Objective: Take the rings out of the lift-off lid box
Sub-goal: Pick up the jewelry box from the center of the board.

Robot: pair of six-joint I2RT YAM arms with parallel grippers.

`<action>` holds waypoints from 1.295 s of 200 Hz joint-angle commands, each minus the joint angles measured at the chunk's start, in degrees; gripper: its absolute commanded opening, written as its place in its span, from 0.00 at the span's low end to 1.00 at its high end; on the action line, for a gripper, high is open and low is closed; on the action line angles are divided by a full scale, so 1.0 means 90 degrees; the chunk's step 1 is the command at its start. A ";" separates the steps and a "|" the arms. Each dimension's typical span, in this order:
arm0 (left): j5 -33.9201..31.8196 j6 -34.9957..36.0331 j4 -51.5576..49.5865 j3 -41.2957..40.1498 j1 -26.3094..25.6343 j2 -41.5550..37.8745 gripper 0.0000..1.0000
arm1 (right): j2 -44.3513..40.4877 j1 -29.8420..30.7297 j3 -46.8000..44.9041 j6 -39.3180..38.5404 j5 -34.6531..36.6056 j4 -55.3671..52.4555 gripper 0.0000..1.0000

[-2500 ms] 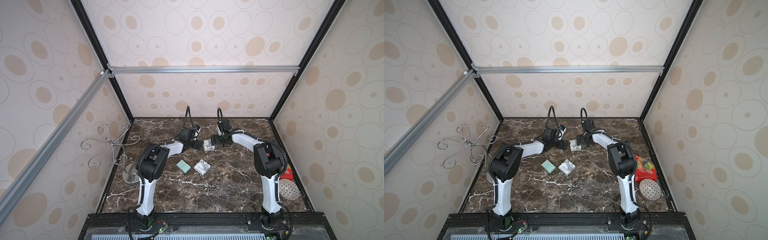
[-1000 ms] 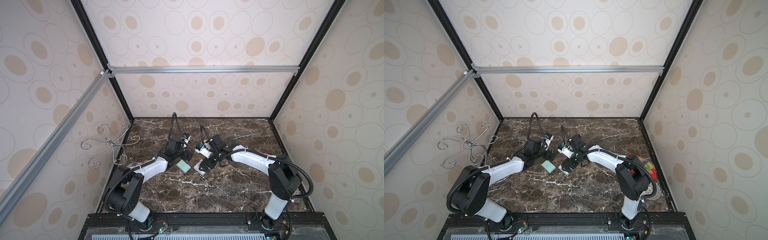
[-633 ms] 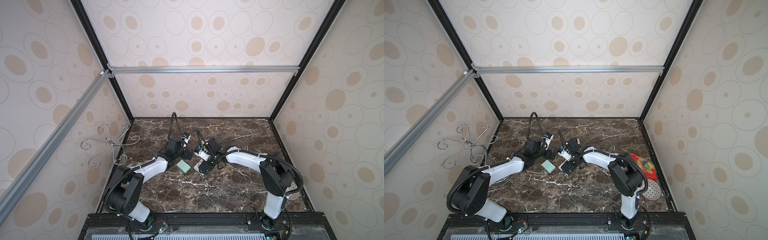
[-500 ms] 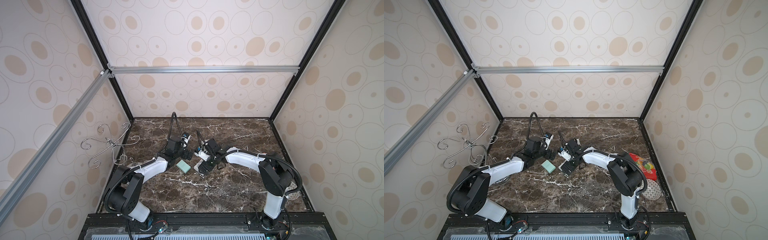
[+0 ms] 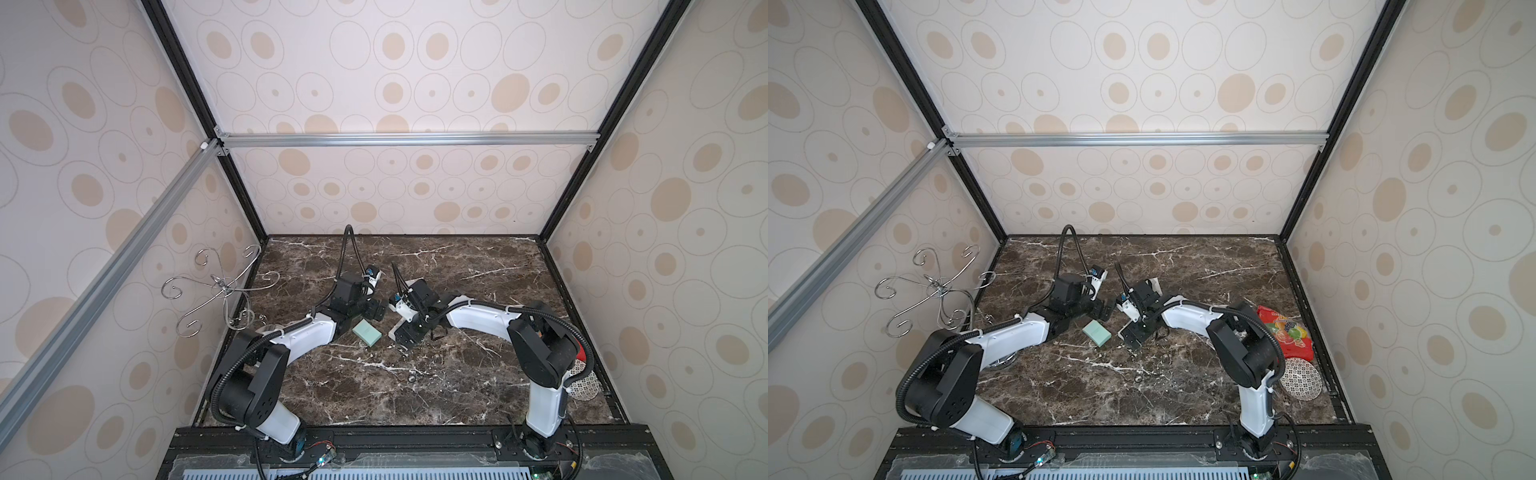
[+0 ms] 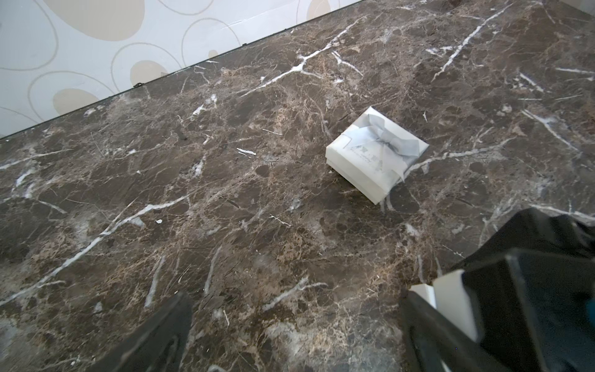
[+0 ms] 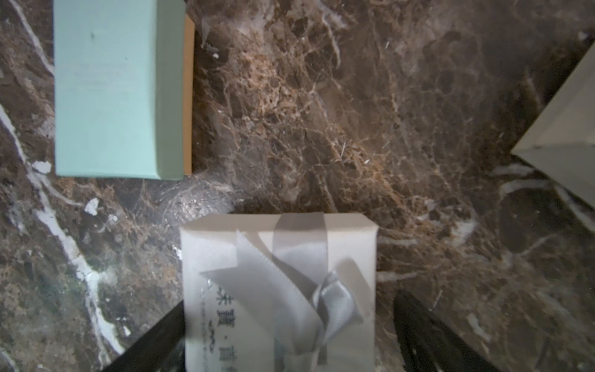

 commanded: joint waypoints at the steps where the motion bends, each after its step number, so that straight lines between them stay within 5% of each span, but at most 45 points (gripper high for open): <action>1: 0.0053 0.0045 0.0116 0.0210 0.0015 0.0060 1.00 | 0.0141 0.0073 -0.0050 0.0078 0.0014 0.0073 0.91; 37: 0.0091 0.0053 0.0114 0.0244 0.0022 0.0096 1.00 | 0.0215 0.0068 -0.0003 0.0098 0.0026 -0.0032 0.80; 110: 0.0120 0.0084 0.0103 0.0340 0.0032 0.0151 1.00 | -0.0133 -0.0061 -0.0202 0.0171 -0.0062 -0.0066 0.78; 215: 0.0566 0.0228 0.0436 0.0455 0.0027 0.0278 1.00 | -0.1103 -0.1137 -0.1083 0.0948 -0.1848 0.0674 0.74; 259: 0.1330 0.0542 0.1570 0.0001 0.0010 0.0150 1.00 | -0.1530 -0.1769 -0.1494 0.1575 -0.2997 0.1239 0.74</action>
